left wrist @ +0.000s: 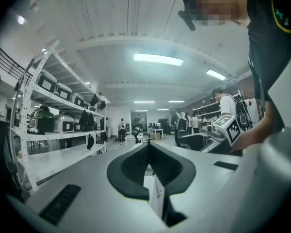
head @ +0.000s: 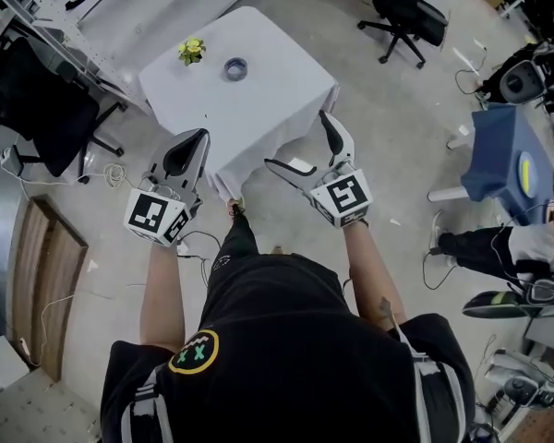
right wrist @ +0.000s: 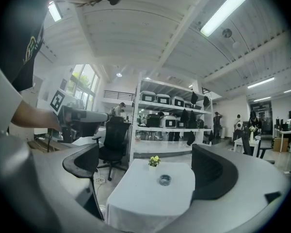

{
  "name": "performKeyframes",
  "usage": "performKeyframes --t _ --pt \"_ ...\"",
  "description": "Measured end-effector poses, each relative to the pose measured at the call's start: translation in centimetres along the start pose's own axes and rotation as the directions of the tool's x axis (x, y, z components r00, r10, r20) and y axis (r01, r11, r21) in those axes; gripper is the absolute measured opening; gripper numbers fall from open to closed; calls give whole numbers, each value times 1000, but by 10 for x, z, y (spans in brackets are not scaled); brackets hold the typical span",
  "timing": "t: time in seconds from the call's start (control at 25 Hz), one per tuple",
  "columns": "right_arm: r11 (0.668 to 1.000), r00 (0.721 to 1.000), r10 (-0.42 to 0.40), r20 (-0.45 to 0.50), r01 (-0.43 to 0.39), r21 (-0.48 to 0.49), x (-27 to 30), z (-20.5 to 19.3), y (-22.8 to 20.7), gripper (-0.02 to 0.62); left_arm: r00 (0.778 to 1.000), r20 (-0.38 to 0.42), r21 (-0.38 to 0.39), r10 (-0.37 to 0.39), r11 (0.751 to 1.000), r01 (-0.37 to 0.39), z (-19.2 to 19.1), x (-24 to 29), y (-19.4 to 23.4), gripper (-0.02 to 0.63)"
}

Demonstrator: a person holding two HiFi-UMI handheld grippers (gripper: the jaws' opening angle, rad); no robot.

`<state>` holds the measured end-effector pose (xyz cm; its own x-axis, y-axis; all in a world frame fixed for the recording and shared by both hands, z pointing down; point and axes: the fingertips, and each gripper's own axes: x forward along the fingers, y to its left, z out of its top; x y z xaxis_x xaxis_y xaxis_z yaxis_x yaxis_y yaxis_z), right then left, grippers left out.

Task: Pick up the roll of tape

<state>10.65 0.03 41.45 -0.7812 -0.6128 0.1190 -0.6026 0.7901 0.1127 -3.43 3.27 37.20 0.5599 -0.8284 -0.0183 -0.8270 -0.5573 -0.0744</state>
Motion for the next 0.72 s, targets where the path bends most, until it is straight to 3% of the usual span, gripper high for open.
performKeyframes --t 0.72 --pt "999 998 -48 -38 48 -7 171 14 -55 598 999 16 -39 -29 999 30 -19 61 170 18"
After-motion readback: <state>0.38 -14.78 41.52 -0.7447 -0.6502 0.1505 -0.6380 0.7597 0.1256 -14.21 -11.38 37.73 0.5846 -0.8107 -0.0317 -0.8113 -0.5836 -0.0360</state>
